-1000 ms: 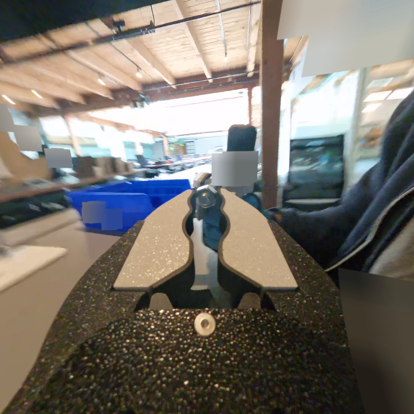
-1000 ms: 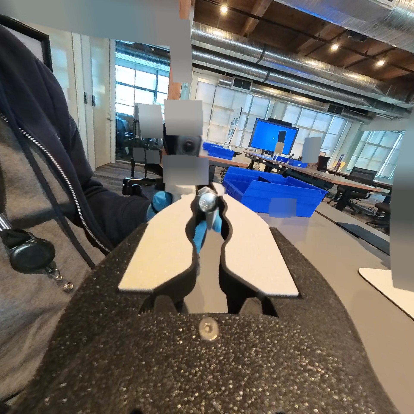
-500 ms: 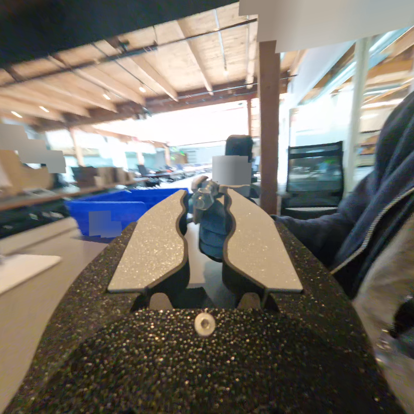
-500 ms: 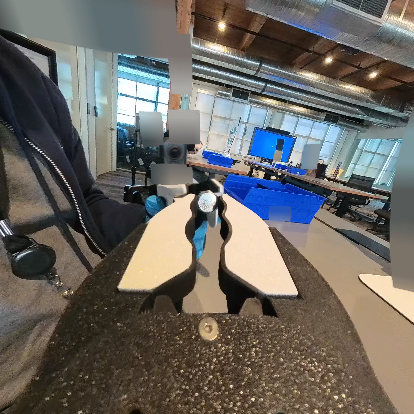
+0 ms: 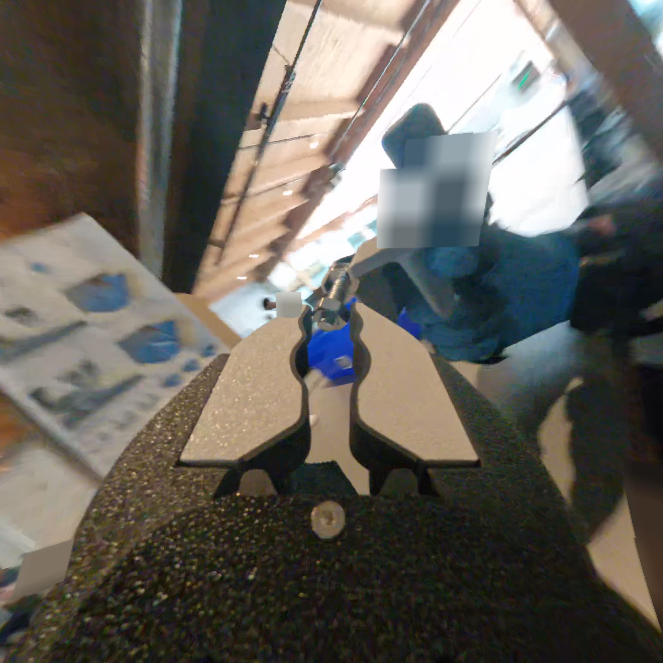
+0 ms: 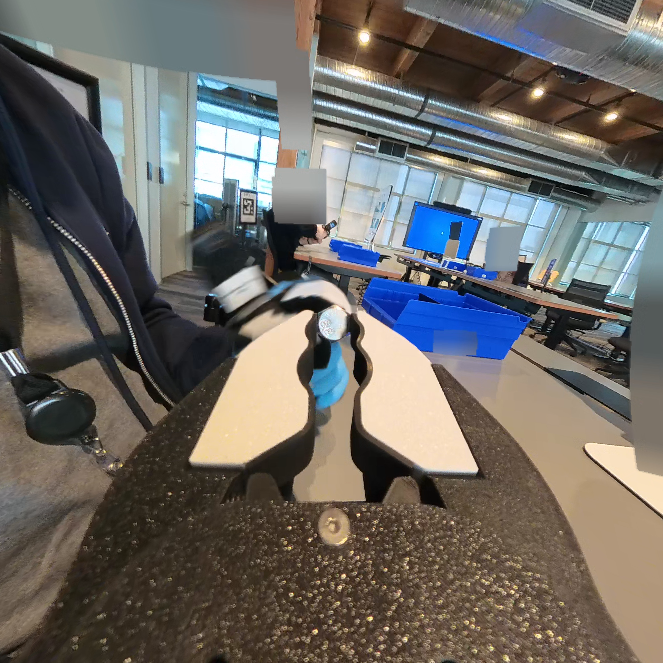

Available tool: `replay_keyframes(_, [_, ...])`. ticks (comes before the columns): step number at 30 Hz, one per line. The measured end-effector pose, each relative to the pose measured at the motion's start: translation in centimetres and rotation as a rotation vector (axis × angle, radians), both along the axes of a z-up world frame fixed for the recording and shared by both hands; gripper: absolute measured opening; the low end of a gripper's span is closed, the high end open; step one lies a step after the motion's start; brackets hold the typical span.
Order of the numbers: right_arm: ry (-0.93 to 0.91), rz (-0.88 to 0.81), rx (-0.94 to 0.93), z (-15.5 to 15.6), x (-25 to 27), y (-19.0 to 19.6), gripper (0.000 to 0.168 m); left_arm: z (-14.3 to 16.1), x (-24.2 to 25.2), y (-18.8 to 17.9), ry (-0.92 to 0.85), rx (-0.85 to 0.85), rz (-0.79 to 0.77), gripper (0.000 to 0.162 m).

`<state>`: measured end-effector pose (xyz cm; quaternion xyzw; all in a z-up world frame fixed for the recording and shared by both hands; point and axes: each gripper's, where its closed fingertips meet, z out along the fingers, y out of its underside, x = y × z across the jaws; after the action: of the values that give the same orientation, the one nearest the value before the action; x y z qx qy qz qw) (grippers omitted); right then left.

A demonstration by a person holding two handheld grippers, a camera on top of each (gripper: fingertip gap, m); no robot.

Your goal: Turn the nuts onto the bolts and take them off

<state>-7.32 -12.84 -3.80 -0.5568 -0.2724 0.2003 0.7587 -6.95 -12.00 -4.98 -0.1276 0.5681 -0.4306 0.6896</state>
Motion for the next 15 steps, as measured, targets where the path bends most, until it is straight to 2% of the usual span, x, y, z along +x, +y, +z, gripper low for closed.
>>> replay_keyframes(1, [0.002, -0.002, 0.001, 0.0, 0.1, 0.0, 0.017, 0.1, 0.0, 0.0, -0.032, 0.049, 0.058, 0.021])
replay_keyframes(3, [0.009, -0.006, 0.004, 0.1, 0.2, 0.0, 0.017, 0.3, -0.3, -0.6, -0.042, 0.022, 0.011, 0.026])
replay_keyframes(7, [0.018, -0.001, 0.009, 0.2, 0.3, -0.1, 0.017, 1.4, -1.0, 0.1, 0.036, -0.276, -0.214, 0.035])
replay_keyframes(10, [0.019, 0.005, 0.012, 0.3, 0.2, -0.2, 0.017, 1.3, -0.8, 0.7, 0.179, -0.515, -0.395, 0.031])
replay_keyframes(13, [0.015, 0.009, 0.013, 0.2, 0.1, -0.2, 0.017, 0.7, -0.7, 0.0, 0.348, -0.676, -0.577, 0.028])
replay_keyframes(15, [0.014, 0.012, 0.014, 0.2, 0.0, -0.2, 0.017, 0.4, -0.6, 0.0, 0.405, -0.73, -0.617, 0.026])
